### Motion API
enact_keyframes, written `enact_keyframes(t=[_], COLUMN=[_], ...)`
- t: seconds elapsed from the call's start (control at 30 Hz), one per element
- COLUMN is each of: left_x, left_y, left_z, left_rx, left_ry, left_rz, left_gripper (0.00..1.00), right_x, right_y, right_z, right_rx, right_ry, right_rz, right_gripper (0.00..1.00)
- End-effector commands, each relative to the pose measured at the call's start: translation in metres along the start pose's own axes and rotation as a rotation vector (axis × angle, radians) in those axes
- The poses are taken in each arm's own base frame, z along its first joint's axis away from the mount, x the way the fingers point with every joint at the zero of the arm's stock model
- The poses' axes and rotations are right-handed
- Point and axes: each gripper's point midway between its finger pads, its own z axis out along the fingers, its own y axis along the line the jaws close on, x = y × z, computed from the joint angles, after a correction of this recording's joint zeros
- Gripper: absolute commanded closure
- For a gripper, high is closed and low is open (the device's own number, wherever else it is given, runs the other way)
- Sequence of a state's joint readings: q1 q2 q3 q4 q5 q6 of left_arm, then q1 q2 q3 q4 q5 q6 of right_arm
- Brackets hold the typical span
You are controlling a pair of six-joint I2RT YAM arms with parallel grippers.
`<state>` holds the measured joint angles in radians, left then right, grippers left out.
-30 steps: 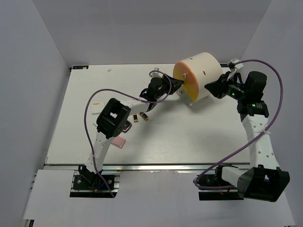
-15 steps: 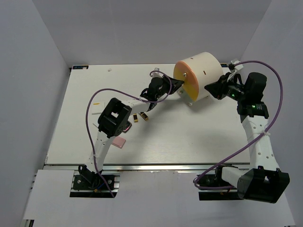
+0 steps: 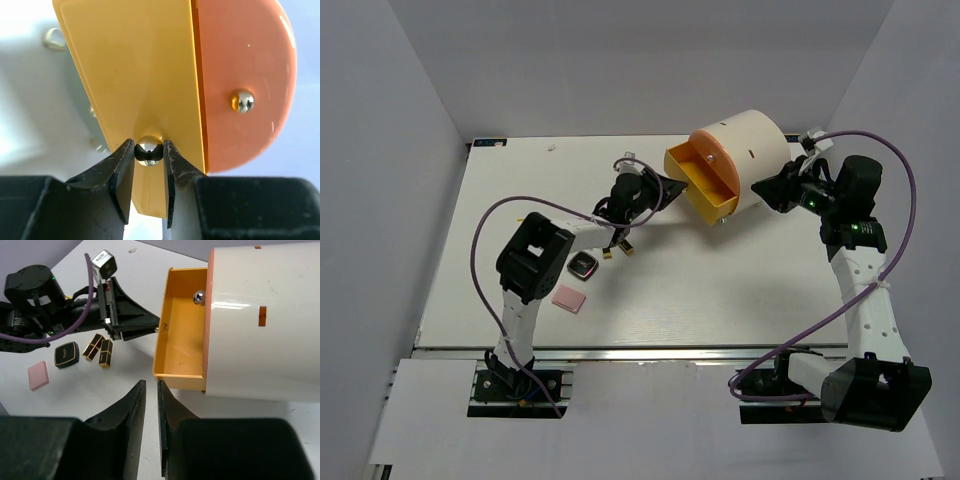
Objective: Organize the makeup
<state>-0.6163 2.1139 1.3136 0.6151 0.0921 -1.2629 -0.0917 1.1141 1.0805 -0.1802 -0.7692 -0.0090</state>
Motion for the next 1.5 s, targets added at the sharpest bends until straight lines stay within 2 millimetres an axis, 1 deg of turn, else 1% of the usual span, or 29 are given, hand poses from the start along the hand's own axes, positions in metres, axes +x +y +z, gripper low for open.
enact_keyframes(t=[0.0,0.1,0.13,0.17,0.23,0.37,0.4,0.47,0.57,0.6,0.63,0.67,0.7,0.73,0.77,0.83,0.87,0.93,1.0,1.03,1.07,1.1,1.17,1.2,1.23,1.33,1.37,1.43,1.47], left_x=[-0.022,-0.021,-0.023,-0.023,-0.024,-0.029,-0.031,-0.034,-0.041,-0.042,-0.043,-0.053,-0.055,-0.058,-0.062,-0.076,-0.084,-0.089,-0.087,-0.097,-0.096,-0.094,-0.091,-0.083,-0.084,-0.077,-0.076,-0.073,-0.074], left_y=[-0.033,-0.025,-0.026,-0.026,-0.026,-0.029,-0.032,-0.036,-0.043,-0.039,-0.038,-0.046,-0.03,-0.028,-0.021,-0.012,-0.004,0.009,0.033,0.026,0.029,0.033,0.037,0.051,0.041,0.044,0.045,0.052,0.047], left_z=[-0.027,-0.035,-0.036,-0.038,-0.04,-0.04,-0.04,-0.041,-0.047,-0.049,-0.053,-0.061,-0.069,-0.076,-0.084,-0.115,-0.139,-0.166,-0.2,-0.218,-0.23,-0.251,-0.27,-0.282,-0.293,-0.321,-0.327,-0.34,-0.349], left_rx=[0.057,0.04,0.04,0.036,0.031,0.026,0.027,0.027,0.022,-0.003,-0.022,-0.038,-0.126,-0.166,-0.217,-0.339,-0.422,-0.518,-0.642,-0.655,-0.672,-0.687,-0.687,-0.71,-0.672,-0.648,-0.644,-0.651,-0.633], left_ry=[-0.058,-0.062,-0.065,-0.065,-0.072,-0.083,-0.084,-0.088,-0.101,-0.099,-0.1,-0.136,-0.128,-0.133,-0.141,-0.179,-0.206,-0.213,-0.198,-0.25,-0.259,-0.263,-0.281,-0.263,-0.287,-0.298,-0.308,-0.31,-0.328], left_rz=[0.051,0.049,0.049,0.048,0.051,0.064,0.075,0.085,0.109,0.134,0.156,0.187,0.258,0.294,0.328,0.421,0.467,0.514,0.541,0.545,0.538,0.531,0.505,0.498,0.48,0.443,0.436,0.432,0.431], left_gripper=[0.81,0.74,0.72,0.65,0.62,0.33,0.23,0.15,0.11,0.09,0.07,0.06,0.06,0.04,0.04,0.02,0.02,0.02,0.02,0.02,0.02,0.02,0.02,0.02,0.02,0.02,0.02,0.02,0.02], right_x=[-0.006,-0.003,-0.002,-0.002,-0.001,0.002,0.005,0.007,0.01,0.011,0.012,0.015,0.011,0.024,0.03,0.047,0.053,0.065,0.078,0.081,0.085,0.095,0.102,0.106,0.108,0.118,0.132,0.137,0.15], right_y=[0.003,0.003,0.003,0.003,0.003,0.008,0.008,0.015,0.025,0.029,0.044,0.052,0.06,0.078,0.086,0.098,0.098,0.093,0.086,0.091,0.093,0.094,0.106,0.109,0.117,0.121,0.12,0.127,0.127], right_z=[-0.003,-0.003,-0.003,-0.003,-0.003,-0.004,-0.003,-0.004,-0.005,-0.006,-0.006,-0.005,-0.005,0.0,0.003,0.015,0.021,0.038,0.055,0.064,0.071,0.082,0.101,0.108,0.115,0.142,0.151,0.164,0.171], right_rx=[-0.007,-0.01,-0.01,-0.01,-0.011,-0.044,-0.054,-0.093,-0.161,-0.189,-0.258,-0.298,-0.327,-0.38,-0.396,-0.398,-0.375,-0.288,-0.236,-0.205,-0.195,-0.192,-0.187,-0.185,-0.184,-0.089,-0.062,-0.043,-0.047], right_ry=[-0.025,-0.018,-0.015,-0.012,-0.009,0.011,0.021,0.04,0.055,0.065,0.07,0.082,0.089,0.139,0.165,0.234,0.26,0.308,0.364,0.381,0.396,0.427,0.454,0.466,0.47,0.477,0.506,0.519,0.552], right_rz=[-0.023,-0.024,-0.024,-0.026,-0.027,-0.041,-0.038,-0.036,-0.079,-0.122,-0.152,-0.186,-0.234,-0.301,-0.341,-0.422,-0.435,-0.438,-0.423,-0.439,-0.444,-0.431,-0.393,-0.379,-0.377,-0.374,-0.371,-0.348,-0.328], right_gripper=[0.79,0.76,0.75,0.73,0.7,0.51,0.47,0.4,0.37,0.36,0.36,0.36,0.36,0.38,0.39,0.43,0.46,0.52,0.5,0.48,0.47,0.45,0.41,0.39,0.34,0.29,0.28,0.26,0.25])
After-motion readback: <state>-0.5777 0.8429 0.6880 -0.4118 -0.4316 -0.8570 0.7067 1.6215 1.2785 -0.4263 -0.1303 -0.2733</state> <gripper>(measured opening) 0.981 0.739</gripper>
